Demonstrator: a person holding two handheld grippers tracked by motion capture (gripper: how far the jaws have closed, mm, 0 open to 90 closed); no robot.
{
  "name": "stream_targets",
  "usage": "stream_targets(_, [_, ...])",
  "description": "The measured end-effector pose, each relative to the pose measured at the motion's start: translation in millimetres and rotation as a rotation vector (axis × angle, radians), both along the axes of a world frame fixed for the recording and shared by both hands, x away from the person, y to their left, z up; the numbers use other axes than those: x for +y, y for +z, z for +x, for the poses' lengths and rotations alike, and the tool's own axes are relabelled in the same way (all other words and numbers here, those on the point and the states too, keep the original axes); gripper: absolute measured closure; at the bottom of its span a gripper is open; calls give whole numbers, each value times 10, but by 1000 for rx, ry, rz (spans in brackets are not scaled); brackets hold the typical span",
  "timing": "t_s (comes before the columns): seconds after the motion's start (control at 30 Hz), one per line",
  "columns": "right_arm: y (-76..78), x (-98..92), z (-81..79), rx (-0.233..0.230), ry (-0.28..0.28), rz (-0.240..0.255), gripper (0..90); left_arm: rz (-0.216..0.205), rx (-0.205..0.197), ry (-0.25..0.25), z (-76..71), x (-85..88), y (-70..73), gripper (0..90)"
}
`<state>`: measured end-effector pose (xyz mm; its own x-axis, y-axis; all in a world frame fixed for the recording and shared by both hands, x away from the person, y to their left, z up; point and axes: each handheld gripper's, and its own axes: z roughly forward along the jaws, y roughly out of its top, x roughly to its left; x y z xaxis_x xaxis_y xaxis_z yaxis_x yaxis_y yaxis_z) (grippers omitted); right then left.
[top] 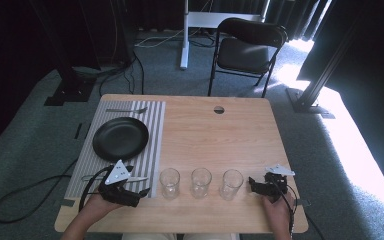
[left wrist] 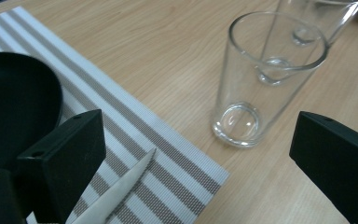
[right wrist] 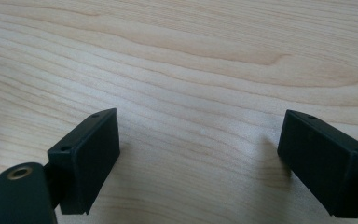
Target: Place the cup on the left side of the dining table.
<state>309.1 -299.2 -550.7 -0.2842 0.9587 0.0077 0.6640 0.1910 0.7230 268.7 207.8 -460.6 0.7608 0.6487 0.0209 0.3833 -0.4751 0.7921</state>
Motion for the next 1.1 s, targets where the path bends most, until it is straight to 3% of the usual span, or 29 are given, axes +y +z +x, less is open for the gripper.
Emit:
stream_targets(0.37, [0, 0, 0, 0, 0, 0, 122, 21, -22, -65, 63, -203, 137, 44])
stream_targets(1.1, [0, 0, 0, 0, 0, 0, 122, 29, -8, -171, 205, -676, 187, 44])
